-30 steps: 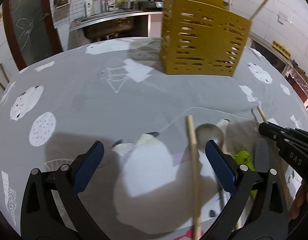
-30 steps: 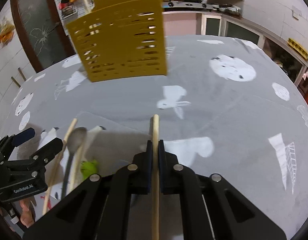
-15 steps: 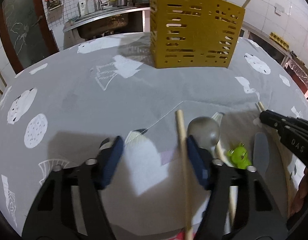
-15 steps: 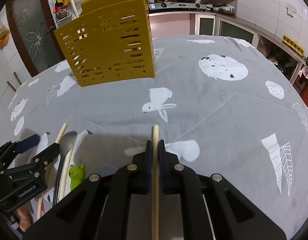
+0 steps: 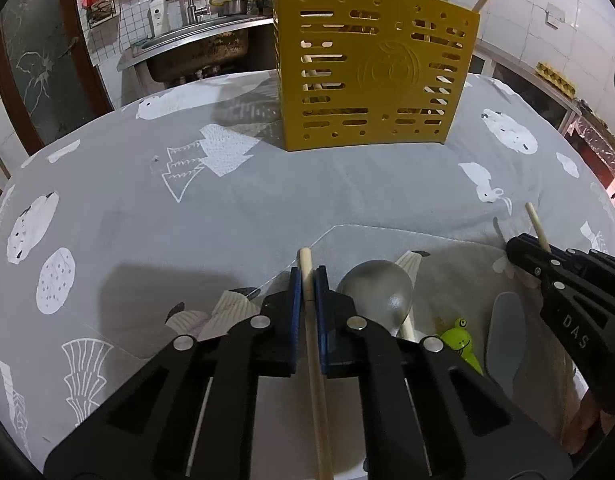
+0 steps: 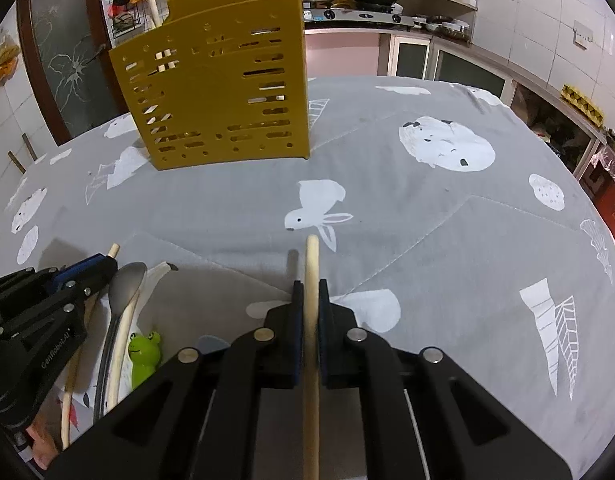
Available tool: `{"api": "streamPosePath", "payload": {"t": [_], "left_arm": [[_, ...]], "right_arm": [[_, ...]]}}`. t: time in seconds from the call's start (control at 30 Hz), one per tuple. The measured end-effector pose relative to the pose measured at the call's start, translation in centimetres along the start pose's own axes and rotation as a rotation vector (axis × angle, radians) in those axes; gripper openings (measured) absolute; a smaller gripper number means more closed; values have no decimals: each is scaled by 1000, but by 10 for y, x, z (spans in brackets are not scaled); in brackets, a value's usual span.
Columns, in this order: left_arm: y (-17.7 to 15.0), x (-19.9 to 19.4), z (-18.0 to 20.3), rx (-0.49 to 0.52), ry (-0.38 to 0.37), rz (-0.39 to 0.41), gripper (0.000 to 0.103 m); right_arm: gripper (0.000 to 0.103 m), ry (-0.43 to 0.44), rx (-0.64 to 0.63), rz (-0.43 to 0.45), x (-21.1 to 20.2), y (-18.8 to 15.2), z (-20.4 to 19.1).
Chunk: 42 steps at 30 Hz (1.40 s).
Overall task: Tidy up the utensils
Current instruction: 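Lift the right tool's chopstick over the yellow holder while the left tool carries its chopstick there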
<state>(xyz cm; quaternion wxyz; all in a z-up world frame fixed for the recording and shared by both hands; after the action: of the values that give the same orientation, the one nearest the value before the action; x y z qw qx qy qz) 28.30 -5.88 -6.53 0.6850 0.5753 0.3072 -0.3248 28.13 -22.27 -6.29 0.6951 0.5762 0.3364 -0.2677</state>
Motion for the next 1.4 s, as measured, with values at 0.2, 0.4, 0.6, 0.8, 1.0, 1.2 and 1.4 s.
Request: {"api": "streamPosePath", "payload": {"t": [0.2, 0.4, 0.6, 0.8, 1.0, 1.2, 1.4], "left_arm": [[2, -8, -5, -31, -32, 23, 5], [13, -34, -8, -54, -53, 133, 5], [26, -68, -7, -59, -83, 273, 5], [38, -93, -4, -71, -132, 366, 5], [44, -107, 0, -47, -147, 429, 5], [47, -110, -2, -21, -140, 462, 5], [51, -116, -5, -3, -126, 490, 5]], "right_arm": [[6, -21, -5, 48, -14, 1, 0], [6, -37, 4, 116, -32, 6, 5], [6, -53, 20, 221, -61, 17, 12], [6, -66, 24, 324, -87, 27, 16], [6, -87, 20, 402, -104, 33, 17], [6, -97, 19, 464, -114, 35, 20], [6, -95, 8, 507, -122, 38, 21]]}}
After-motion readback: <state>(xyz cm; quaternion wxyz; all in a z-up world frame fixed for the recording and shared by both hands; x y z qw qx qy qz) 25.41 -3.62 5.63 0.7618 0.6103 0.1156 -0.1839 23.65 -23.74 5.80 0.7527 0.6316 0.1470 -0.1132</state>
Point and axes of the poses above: each gripper's, at about its wrist camera, not at the fingertips, and x roughly the way its jaws point, z to its right, y to its top, the point moved 2 cm from there along x, roughly the way its jaws point, and after that the axes turned 14 degrees about -x, right-handed, at the moved point
